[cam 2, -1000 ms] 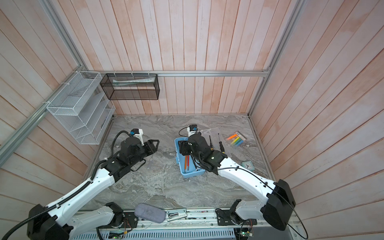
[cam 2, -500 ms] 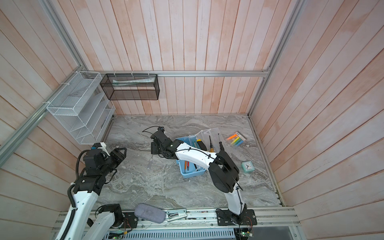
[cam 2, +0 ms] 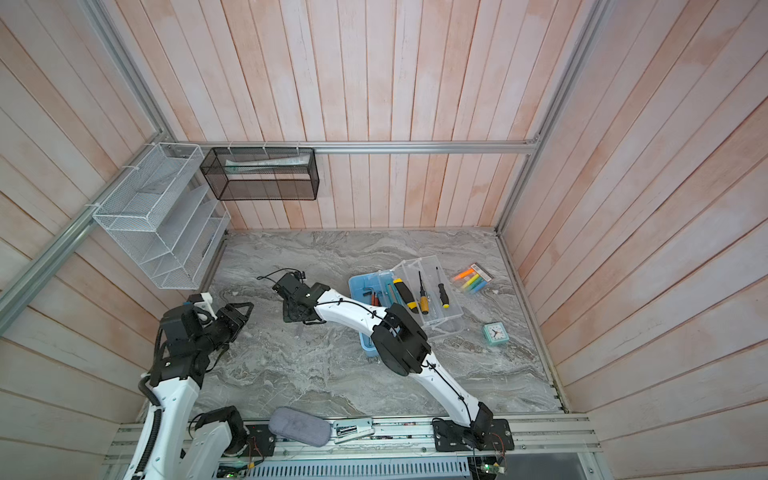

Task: Pack the tool kit
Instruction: 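Close the right gripper on the clear-handled screwdriver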

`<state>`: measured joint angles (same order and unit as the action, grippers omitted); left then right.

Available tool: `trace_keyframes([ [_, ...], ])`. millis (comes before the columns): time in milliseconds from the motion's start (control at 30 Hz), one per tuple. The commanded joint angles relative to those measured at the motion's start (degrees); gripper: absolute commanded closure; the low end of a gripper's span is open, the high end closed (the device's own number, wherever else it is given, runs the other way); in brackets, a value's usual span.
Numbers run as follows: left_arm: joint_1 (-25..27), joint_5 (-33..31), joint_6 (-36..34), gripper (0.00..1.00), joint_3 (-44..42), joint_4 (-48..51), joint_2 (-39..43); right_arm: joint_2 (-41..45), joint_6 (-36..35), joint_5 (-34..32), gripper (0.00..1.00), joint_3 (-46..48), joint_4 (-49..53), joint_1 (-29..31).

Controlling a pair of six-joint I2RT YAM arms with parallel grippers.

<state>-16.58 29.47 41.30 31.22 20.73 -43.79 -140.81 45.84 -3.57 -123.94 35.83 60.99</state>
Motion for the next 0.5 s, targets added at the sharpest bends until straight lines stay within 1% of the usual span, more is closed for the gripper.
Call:
trace_keyframes([
  [0,-1.2,3.9,-1.7,0.43,-0.8,-2.1,-0.2,-1.9,1.3,0.9,0.52,-3.6,7.3,0.2],
  [133,-1.3,4.4,-2.3,0.43,-1.3,-2.0,-0.3,-1.7,1.5,-1.0,0.53,-3.1,8.4,0.8],
  [267,-1.3,4.6,-2.4,0.43,-2.3,-2.6,-0.3,-1.8,1.4,-0.8,0.53,-2.3,8.1,1.1],
  [400,-1.3,5.4,-2.0,0.43,-2.9,-3.3,-0.5,-3.1,1.2,0.1,0.54,-3.9,9.0,1.1],
  [433,-1.3,5.5,-1.9,0.43,-3.0,-3.4,-0.4,-3.4,1.1,0.0,0.55,-4.5,9.4,1.1],
  [467,-1.3,5.6,-1.9,0.43,-3.1,-3.4,-0.3,-3.5,0.8,-0.3,0.59,-4.6,9.6,1.1],
])
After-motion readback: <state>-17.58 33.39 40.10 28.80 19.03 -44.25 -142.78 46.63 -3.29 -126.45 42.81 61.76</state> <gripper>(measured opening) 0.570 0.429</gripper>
